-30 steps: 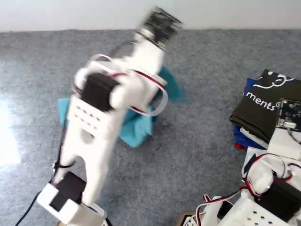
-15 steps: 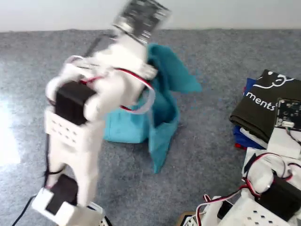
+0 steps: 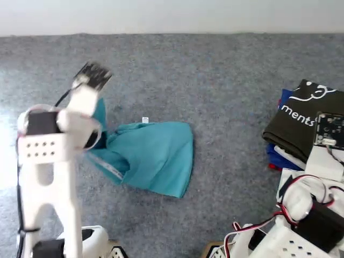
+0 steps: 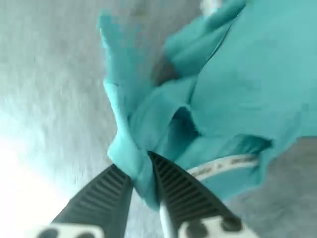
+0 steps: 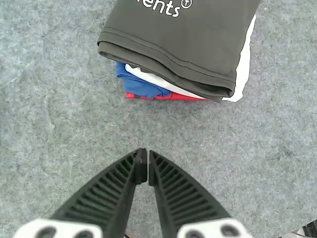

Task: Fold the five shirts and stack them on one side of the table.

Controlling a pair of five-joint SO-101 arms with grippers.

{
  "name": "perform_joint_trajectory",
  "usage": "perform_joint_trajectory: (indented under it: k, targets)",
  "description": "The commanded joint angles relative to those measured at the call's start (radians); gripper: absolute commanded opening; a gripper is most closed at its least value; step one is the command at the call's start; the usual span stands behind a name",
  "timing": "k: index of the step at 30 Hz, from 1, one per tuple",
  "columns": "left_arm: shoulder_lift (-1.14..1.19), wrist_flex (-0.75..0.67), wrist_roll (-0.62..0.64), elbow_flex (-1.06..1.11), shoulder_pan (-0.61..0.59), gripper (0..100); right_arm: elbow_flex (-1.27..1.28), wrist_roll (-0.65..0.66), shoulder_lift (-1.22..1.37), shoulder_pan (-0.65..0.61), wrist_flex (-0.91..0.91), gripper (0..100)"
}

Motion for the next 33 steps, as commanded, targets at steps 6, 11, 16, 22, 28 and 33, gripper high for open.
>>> perform_joint_trajectory:
  k: [6, 11, 16, 22, 28, 33]
  targets:
    - [-0.150, -0.100, -0.044, 0.081, -0.222, 12, -0.002, 0.011, 0.008, -0.007, 0.036, 0.9]
    - [-0.201, -0.015, 0.011, -0.071, -0.173, 20, -0.002, 0.011, 0.008, -0.007, 0.036, 0.9]
    - [-0.221, 0.069, 0.086, -0.188, -0.051, 20, -0.002, 0.009, 0.002, -0.007, 0.036, 0.9]
    - [-0.203, 0.166, 0.170, -0.189, 0.245, 20, -0.002, 0.008, 0.002, -0.007, 0.036, 0.9]
    - [-0.054, 0.008, 0.169, 0.056, 0.480, 12, -0.002, 0.009, 0.001, -0.007, 0.036, 0.9]
    - [0.152, -0.091, 0.170, 0.113, 0.500, 12, -0.002, 0.009, 0.001, -0.007, 0.036, 0.9]
